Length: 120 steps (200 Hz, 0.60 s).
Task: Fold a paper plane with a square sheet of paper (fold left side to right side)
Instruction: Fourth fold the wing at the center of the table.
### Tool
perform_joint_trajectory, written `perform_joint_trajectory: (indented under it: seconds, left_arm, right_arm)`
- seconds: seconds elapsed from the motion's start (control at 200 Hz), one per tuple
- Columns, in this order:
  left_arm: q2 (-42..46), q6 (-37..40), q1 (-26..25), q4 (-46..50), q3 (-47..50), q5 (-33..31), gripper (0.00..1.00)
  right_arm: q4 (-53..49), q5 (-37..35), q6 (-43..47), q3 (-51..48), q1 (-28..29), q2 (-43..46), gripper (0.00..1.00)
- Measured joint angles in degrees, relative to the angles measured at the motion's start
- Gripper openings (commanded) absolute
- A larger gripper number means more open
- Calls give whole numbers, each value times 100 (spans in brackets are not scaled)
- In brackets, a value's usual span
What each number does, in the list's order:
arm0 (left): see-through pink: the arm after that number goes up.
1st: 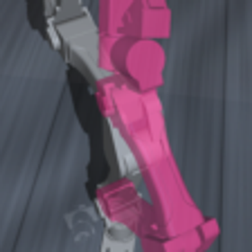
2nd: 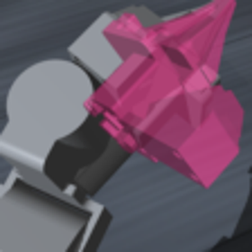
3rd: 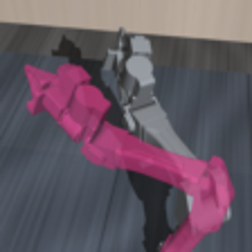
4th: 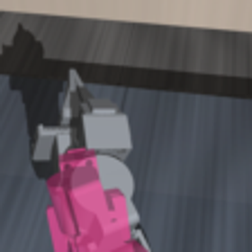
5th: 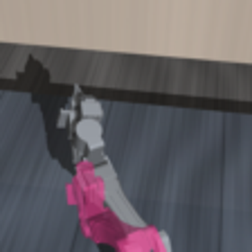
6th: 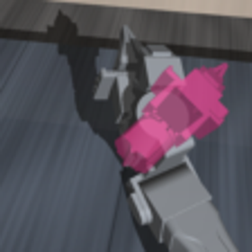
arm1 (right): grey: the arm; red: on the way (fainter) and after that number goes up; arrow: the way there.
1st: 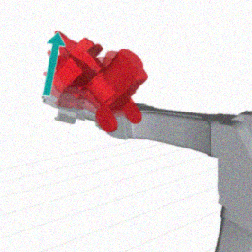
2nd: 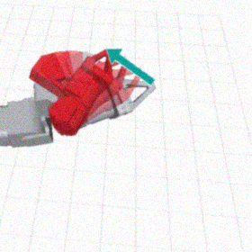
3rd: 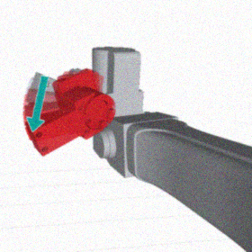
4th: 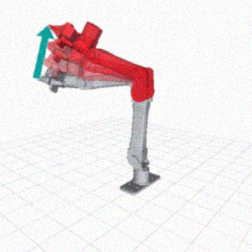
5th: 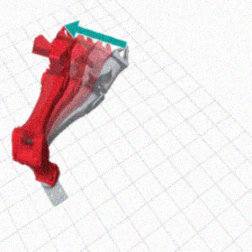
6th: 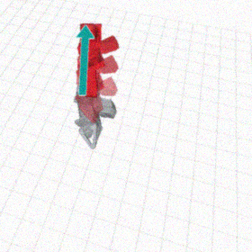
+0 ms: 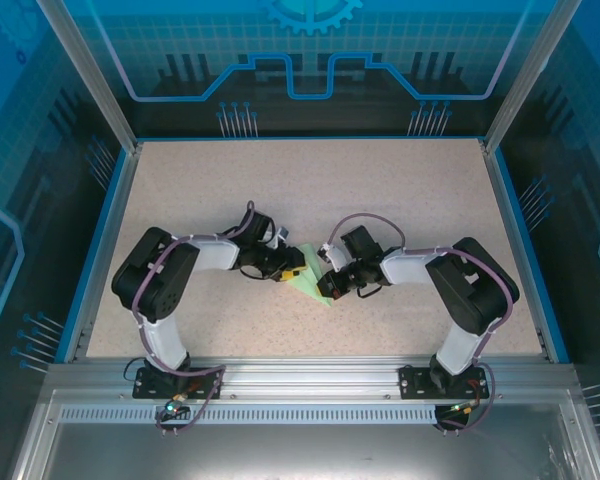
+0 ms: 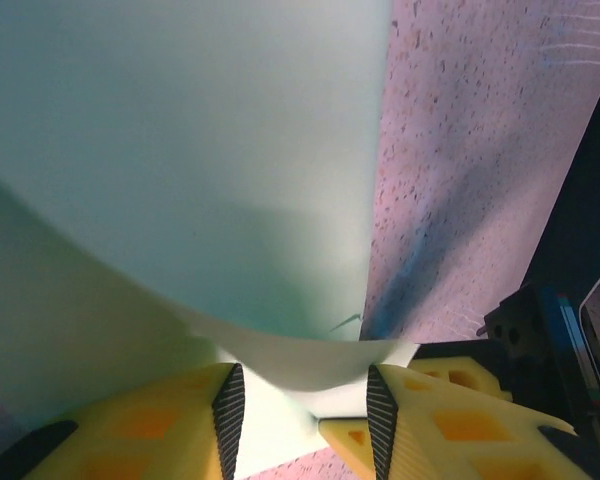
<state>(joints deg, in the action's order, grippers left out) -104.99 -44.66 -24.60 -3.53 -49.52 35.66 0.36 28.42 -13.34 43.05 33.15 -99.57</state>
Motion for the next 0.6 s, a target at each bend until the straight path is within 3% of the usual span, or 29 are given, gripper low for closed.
perform_joint_trajectory:
  seconds: [0.6]
  left_arm:
    - [-133,127,-33,118,-190,-42,40]
  right_arm:
    - [-116,476,-120,55,-205,-2,30]
